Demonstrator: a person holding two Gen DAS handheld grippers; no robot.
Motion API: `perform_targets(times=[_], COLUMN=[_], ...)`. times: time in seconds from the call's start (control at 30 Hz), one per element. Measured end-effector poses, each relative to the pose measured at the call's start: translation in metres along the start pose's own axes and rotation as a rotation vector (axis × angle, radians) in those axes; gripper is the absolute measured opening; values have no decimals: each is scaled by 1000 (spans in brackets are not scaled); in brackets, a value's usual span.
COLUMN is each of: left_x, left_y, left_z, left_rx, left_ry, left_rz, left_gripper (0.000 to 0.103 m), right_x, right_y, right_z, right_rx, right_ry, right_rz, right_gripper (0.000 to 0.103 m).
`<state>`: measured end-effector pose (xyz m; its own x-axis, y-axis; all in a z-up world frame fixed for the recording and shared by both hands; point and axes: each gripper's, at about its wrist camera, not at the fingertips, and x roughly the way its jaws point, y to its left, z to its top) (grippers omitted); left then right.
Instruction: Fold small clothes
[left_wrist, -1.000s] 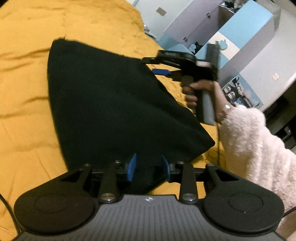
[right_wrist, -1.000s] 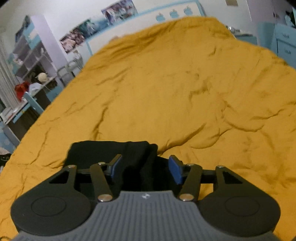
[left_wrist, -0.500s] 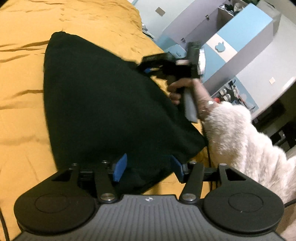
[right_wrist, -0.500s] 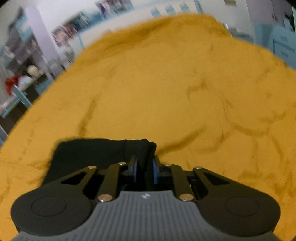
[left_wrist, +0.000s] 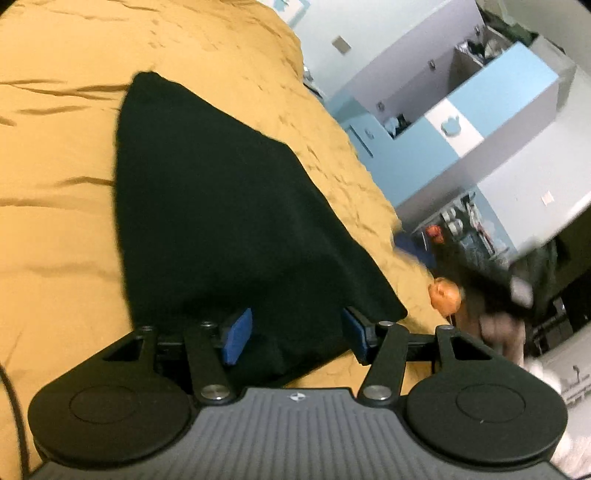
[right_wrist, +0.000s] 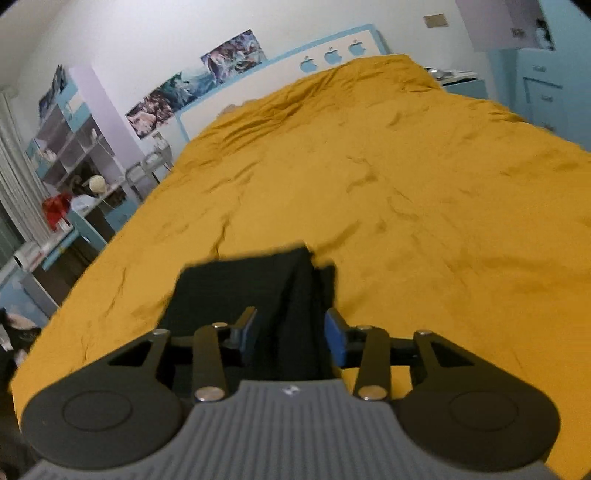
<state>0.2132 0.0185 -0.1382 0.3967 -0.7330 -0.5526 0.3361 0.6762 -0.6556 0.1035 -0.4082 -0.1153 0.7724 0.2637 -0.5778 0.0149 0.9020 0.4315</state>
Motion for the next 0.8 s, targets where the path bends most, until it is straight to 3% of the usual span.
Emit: perform_targets(times=[0.17,0.23,0.27,0.3,0.37,0.6,0.8], left_x=[-7,-2,-1,-1,0,-9,-42], left_y=[9,11,11,11,10,-1,9], left_z=[-10,-14,-15,-16,-13,-8,-11], left_rx=[-45,-48,-44,-43,-53,-72,-83], left_ry=[-25,-22,-25,-28,-35,-42,-132], left_rz=[3,15,20,23,27,-4,56], left_gripper=[66,66,66,66,66,66,66], right_x=[-17,-14,-12,-9,-10,-36,-6], right_y=[-10,-11,-8,-7,-8,-2,-34], right_z=[-45,-51,-53,-54,-55,-43,-70], right_rx=[77,80,58,50,53,56,148], right_ry=[46,54,58,62,65,-11,69], right_rz=[62,71,70,63,49,11,-18], right_gripper=[38,26,13,7,3,0,1])
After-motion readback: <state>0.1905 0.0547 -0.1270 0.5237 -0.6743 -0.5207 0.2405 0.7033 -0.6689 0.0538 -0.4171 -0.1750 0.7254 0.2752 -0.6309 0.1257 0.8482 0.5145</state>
